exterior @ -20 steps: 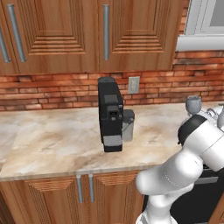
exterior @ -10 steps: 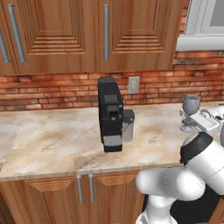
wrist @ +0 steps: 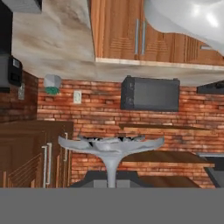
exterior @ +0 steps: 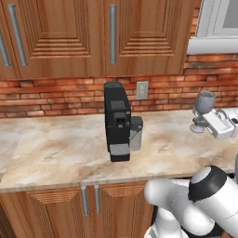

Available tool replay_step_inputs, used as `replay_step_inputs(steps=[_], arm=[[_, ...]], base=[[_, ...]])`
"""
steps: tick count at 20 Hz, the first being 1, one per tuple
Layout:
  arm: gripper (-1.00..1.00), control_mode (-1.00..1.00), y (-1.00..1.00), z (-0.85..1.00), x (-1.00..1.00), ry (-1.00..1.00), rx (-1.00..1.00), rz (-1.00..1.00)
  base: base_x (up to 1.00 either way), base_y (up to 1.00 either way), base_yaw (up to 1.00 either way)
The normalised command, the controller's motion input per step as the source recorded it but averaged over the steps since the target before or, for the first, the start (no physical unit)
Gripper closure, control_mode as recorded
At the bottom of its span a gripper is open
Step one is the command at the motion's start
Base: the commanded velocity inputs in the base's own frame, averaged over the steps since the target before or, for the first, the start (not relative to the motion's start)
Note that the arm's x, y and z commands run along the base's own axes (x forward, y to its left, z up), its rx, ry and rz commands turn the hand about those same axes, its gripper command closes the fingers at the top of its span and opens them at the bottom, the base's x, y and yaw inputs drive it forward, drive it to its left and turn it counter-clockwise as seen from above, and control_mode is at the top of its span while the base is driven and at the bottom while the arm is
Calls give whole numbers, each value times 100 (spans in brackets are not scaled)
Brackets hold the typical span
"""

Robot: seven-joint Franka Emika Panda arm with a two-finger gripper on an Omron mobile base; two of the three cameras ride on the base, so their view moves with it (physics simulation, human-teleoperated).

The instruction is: Retrieve the wine glasses from the counter and place one next to each plate.

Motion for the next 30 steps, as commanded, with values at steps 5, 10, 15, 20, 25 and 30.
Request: replay_step_inputs(steps=[5,10,15,20,25,30], arm=[[100,-100,28,24,0,0,0,0],[100,-100,8,15,-7,0,0,0],[100,100,0,8,-30,-3,0,0],[100,100,0,0,0,0,0,0],[100,100,0,0,0,0,0,0],[100,100,0,0,0,0,0,0]], base=[[0,0,0],[0,0,0],[-40,0,-3],[-100,-6,-32],[-59,0,-78],[-1,0,-99]])
